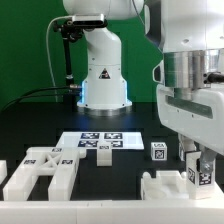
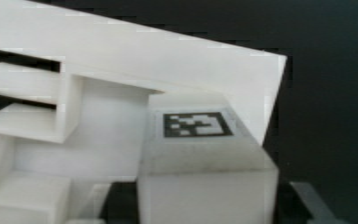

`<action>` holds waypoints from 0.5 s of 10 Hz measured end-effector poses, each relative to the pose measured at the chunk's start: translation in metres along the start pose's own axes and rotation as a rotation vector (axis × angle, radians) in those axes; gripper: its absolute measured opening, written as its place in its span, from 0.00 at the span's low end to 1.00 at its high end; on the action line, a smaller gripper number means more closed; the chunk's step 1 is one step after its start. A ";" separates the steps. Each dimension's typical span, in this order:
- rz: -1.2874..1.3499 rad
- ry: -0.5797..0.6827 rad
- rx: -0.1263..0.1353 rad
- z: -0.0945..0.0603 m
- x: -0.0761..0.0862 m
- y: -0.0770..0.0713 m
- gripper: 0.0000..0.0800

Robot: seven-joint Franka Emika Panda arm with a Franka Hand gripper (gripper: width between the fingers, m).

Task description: Assemble chair

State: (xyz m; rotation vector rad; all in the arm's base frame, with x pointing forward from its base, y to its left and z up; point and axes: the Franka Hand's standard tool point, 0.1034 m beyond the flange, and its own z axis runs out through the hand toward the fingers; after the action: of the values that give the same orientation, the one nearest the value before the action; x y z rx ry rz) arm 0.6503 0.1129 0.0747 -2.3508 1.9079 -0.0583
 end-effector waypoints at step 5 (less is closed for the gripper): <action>-0.536 0.013 -0.013 0.002 -0.008 0.001 0.77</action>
Offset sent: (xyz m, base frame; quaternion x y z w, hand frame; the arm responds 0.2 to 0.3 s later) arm -0.0111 0.0102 0.0006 -0.0326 0.0088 -0.3048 0.9518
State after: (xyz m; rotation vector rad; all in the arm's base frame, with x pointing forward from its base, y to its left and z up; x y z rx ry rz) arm 0.6481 0.1208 0.0729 -2.8001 1.2305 -0.1065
